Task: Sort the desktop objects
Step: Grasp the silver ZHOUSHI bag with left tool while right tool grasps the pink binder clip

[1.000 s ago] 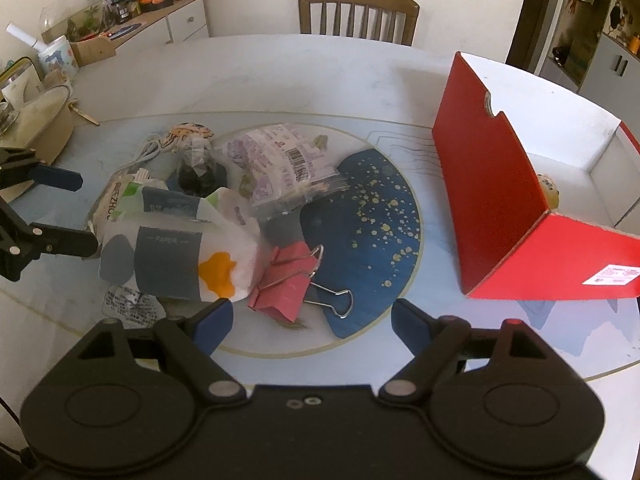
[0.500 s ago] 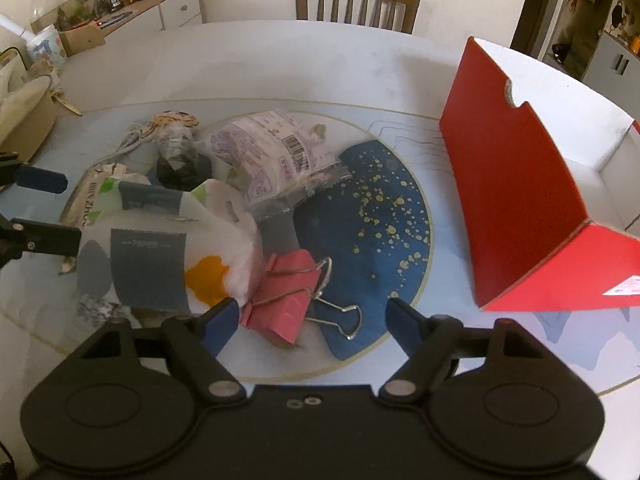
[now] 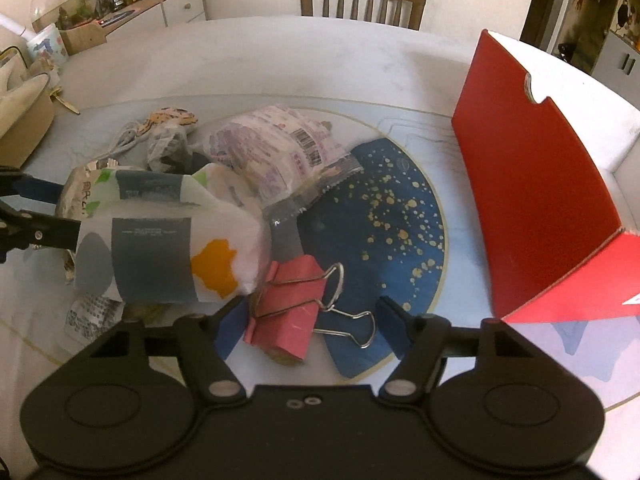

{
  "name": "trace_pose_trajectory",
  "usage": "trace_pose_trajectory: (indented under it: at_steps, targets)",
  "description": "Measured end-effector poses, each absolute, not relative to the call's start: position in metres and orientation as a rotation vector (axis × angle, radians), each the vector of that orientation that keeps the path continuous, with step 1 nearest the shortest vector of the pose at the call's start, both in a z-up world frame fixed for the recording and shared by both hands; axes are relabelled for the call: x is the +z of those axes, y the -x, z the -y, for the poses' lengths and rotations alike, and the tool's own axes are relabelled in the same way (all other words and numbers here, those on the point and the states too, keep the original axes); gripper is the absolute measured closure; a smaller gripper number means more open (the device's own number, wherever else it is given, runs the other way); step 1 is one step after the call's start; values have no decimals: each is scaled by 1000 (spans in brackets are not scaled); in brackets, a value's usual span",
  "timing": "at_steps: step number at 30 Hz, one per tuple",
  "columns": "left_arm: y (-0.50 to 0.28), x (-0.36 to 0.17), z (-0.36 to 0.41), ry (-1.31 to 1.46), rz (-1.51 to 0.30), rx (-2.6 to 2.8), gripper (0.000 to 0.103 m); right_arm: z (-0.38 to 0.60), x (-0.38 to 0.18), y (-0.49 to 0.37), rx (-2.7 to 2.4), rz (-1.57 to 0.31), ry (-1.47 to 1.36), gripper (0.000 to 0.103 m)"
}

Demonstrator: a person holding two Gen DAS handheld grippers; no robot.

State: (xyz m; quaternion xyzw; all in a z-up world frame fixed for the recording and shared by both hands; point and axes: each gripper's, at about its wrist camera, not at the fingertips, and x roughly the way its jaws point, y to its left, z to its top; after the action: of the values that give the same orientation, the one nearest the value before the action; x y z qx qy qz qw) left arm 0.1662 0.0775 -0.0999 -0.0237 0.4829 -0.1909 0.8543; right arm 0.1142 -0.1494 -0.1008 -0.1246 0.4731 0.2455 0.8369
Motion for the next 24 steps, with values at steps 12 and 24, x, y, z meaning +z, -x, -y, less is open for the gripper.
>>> trace_pose_trajectory:
  at_steps: [12, 24]
  targets:
    - [-159, -96, -71, 36, -1008, -393, 25, 143, -98, -107, 551, -964, 320, 63]
    - [-147, -89, -72, 108, -996, -337, 50, 160, -92, -101, 527, -943, 280, 71]
